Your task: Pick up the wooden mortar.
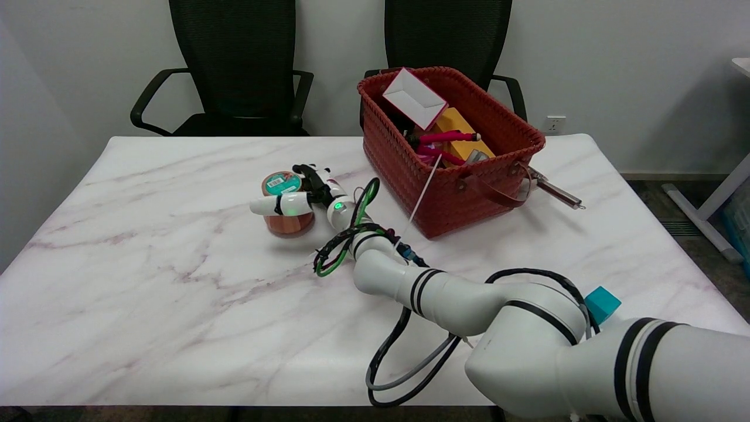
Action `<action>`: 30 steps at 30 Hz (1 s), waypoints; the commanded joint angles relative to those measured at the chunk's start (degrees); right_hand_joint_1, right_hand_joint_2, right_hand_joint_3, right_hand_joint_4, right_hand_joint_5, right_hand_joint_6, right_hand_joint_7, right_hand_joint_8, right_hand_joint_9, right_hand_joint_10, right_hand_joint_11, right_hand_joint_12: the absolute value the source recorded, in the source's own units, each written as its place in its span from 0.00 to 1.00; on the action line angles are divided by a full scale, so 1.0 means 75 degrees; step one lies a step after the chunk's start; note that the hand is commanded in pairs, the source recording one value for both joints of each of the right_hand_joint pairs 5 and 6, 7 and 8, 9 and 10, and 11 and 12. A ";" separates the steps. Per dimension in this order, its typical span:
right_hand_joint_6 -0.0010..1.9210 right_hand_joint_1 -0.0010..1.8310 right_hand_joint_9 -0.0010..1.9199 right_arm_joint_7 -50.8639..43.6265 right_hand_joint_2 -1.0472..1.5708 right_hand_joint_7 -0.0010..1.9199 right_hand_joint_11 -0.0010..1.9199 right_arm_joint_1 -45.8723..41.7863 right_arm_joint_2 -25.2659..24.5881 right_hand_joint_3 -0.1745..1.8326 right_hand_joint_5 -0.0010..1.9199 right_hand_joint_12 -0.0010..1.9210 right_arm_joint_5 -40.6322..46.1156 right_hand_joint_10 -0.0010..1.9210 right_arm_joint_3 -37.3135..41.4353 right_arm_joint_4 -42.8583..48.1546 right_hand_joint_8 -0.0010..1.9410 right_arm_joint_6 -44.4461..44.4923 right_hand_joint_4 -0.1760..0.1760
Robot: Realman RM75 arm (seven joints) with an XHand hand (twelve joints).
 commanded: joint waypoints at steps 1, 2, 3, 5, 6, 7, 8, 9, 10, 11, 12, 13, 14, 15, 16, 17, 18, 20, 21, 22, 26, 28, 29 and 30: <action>0.11 0.60 0.12 0.0677 0.53 0.23 0.00 -0.0109 -0.0119 0.12 0.11 0.00 -0.0023 0.12 -0.0031 0.0210 0.23 0.0574 0.50; 0.11 0.60 0.12 0.0677 0.53 0.24 0.00 -0.0109 -0.0119 0.12 0.11 0.00 -0.0037 0.12 -0.0031 0.0210 0.24 0.0577 0.50; 0.11 0.60 0.12 0.0677 0.54 0.25 0.00 -0.0109 -0.0119 0.12 0.11 0.00 -0.0038 0.12 -0.0031 0.0210 0.25 0.0567 0.50; 0.13 0.61 0.12 0.0677 0.54 0.29 0.00 -0.0112 -0.0123 0.11 0.13 0.00 -0.0048 0.12 -0.0041 0.0210 0.29 0.0549 0.50; 0.19 0.61 0.15 0.0673 0.55 0.36 0.00 -0.0123 -0.0130 0.10 0.19 0.00 -0.0048 0.15 -0.0045 0.0210 0.36 0.0545 0.50; 0.21 0.61 0.16 0.0656 0.55 0.39 0.00 -0.0133 -0.0130 0.09 0.21 0.00 -0.0048 0.16 -0.0069 0.0211 0.39 0.0535 0.50; 0.23 0.61 0.20 0.0631 0.55 0.42 0.00 -0.0141 -0.0130 0.10 0.23 0.00 -0.0038 0.20 -0.0115 0.0211 0.42 0.0524 0.50; 0.27 0.62 0.29 0.0620 0.56 0.46 0.00 -0.0141 -0.0130 0.10 0.27 0.00 -0.0010 0.29 -0.0147 0.0211 0.45 0.0517 0.50; 0.31 0.63 0.34 0.0613 0.57 0.49 0.00 -0.0144 -0.0130 0.09 0.31 0.00 0.0002 0.34 -0.0180 0.0204 0.48 0.0517 0.50; 0.35 0.64 0.39 0.0613 0.58 0.51 0.04 -0.0151 -0.0130 0.08 0.35 0.04 -0.0005 0.39 -0.0205 0.0186 0.50 0.0513 0.50; 0.37 0.65 0.44 0.0613 0.61 0.53 0.14 -0.0155 -0.0130 0.08 0.37 0.14 -0.0006 0.44 -0.0212 0.0171 0.53 0.0496 0.50; 0.39 0.66 0.47 0.0613 0.64 0.55 0.22 -0.0166 -0.0130 0.14 0.39 0.22 -0.0006 0.47 -0.0212 0.0157 0.55 0.0456 0.50; 0.40 0.66 0.48 0.0613 0.65 0.56 0.26 -0.0173 -0.0130 0.18 0.40 0.26 -0.0009 0.48 -0.0212 0.0157 0.56 0.0418 0.50; 0.41 0.66 0.50 0.0613 0.67 0.57 0.30 -0.0173 -0.0130 0.22 0.41 0.30 -0.0016 0.50 -0.0212 0.0157 0.57 0.0406 0.50; 0.42 0.66 0.51 0.0613 0.68 0.58 0.34 -0.0176 -0.0130 0.25 0.42 0.34 -0.0016 0.51 -0.0212 0.0157 0.58 0.0396 0.50; 0.43 0.67 0.52 0.0613 0.69 0.59 0.36 -0.0183 -0.0130 0.27 0.43 0.36 -0.0020 0.52 -0.0212 0.0157 0.58 0.0389 0.50; 0.44 0.67 0.53 0.0613 0.71 0.60 0.38 -0.0187 -0.0127 0.29 0.44 0.38 -0.0034 0.53 -0.0212 0.0157 0.59 0.0386 0.50; 0.48 0.67 0.54 0.0613 0.73 0.61 0.41 -0.0197 -0.0119 0.32 0.48 0.41 -0.0048 0.54 -0.0212 0.0161 0.61 0.0378 0.50; 0.50 0.67 0.55 0.0613 0.73 0.62 0.43 -0.0208 -0.0119 0.34 0.50 0.43 -0.0048 0.55 -0.0212 0.0175 0.62 0.0378 0.50; 0.54 0.67 0.56 0.0613 0.74 0.63 0.45 -0.0219 -0.0112 0.37 0.54 0.45 -0.0048 0.56 -0.0212 0.0197 0.63 0.0378 0.50; 0.59 0.67 0.58 0.0613 0.76 0.65 0.49 -0.0251 -0.0109 0.40 0.59 0.49 -0.0048 0.58 -0.0212 0.0240 0.64 0.0443 0.50; 0.60 0.68 0.59 0.0613 0.77 0.66 0.51 -0.0287 -0.0084 0.41 0.60 0.51 -0.0048 0.59 -0.0212 0.0382 0.65 0.0514 0.50; 0.61 0.68 0.60 0.0613 0.77 0.66 0.51 -0.0311 -0.0066 0.42 0.61 0.51 -0.0048 0.59 -0.0212 0.0446 0.66 0.0542 0.50; 0.61 0.68 0.60 0.0613 0.78 0.67 0.52 -0.0343 -0.0038 0.43 0.61 0.52 -0.0052 0.60 -0.0212 0.0577 0.66 0.0592 0.50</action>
